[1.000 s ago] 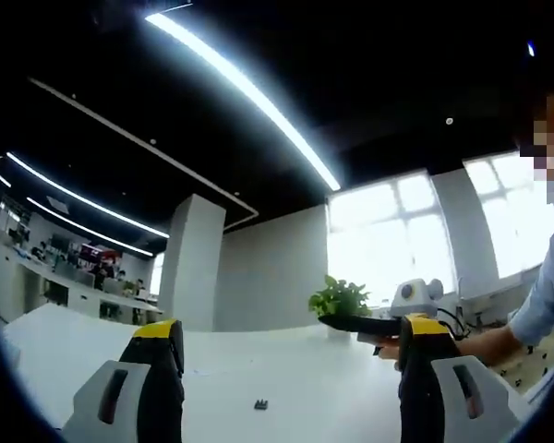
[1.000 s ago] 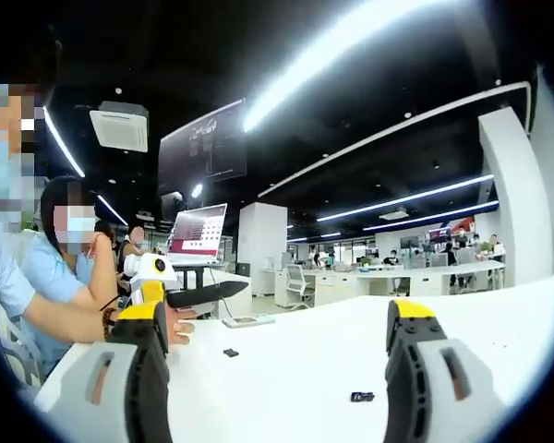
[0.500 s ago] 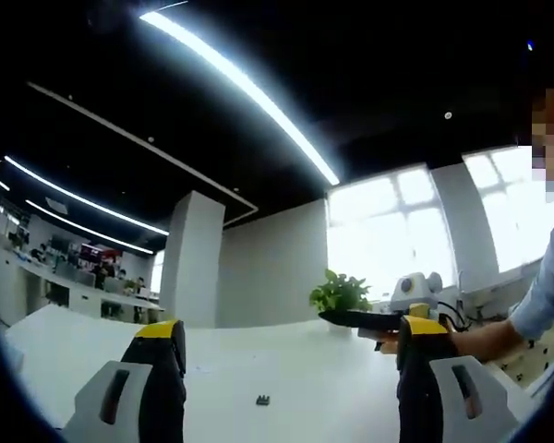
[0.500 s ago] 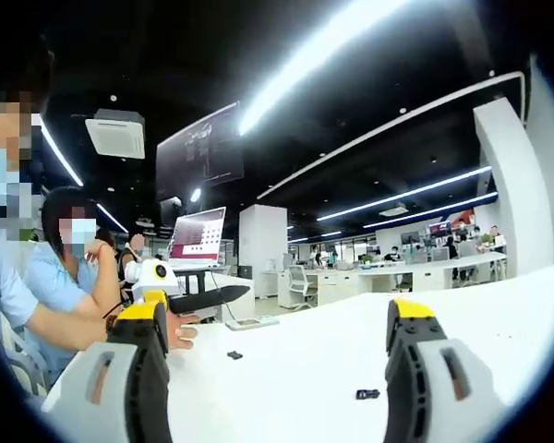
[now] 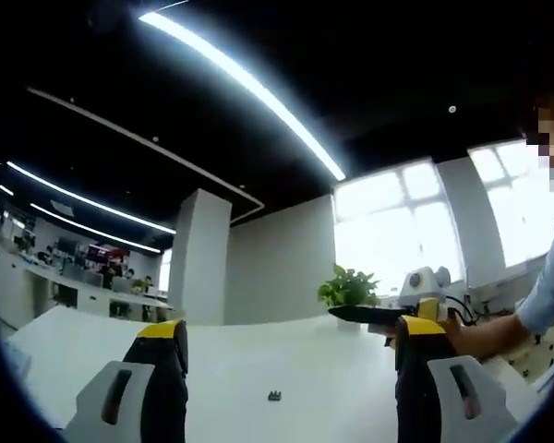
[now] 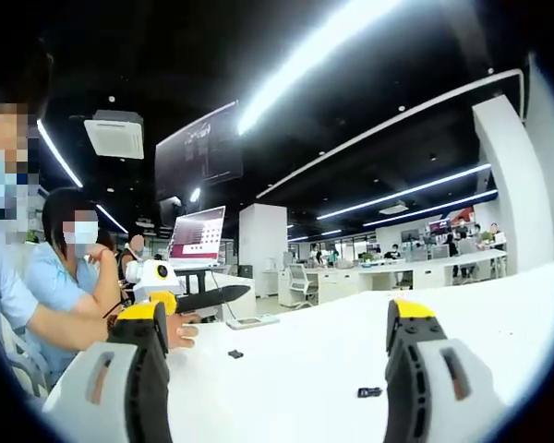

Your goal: Snap the two parts of the plastic buckle together until the buckle closes and remains connected.

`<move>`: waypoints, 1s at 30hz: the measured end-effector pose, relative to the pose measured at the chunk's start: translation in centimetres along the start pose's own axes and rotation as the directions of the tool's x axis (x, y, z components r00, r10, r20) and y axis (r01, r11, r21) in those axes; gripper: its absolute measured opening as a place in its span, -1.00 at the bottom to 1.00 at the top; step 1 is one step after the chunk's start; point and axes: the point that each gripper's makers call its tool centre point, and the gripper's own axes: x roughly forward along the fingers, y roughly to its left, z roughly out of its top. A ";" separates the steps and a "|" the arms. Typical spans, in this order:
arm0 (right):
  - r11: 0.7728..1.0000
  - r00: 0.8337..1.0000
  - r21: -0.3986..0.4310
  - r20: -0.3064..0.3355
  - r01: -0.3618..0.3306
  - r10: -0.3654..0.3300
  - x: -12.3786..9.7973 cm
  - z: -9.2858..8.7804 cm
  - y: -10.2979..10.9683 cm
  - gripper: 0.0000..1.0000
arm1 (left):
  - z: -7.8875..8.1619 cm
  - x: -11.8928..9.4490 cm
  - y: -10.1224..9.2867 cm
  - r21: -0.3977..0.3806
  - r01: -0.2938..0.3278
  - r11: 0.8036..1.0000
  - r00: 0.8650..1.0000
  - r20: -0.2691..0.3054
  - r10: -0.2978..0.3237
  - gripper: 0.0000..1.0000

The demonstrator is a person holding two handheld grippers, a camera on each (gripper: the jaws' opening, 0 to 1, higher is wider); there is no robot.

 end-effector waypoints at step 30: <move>0.999 0.999 0.011 -0.024 0.041 -0.041 -0.4 -1.1 -0.3 0.99 | -1.0 -0.8 2.5 -0.001 -0.079 0.997 0.997 -0.019 0.079 0.84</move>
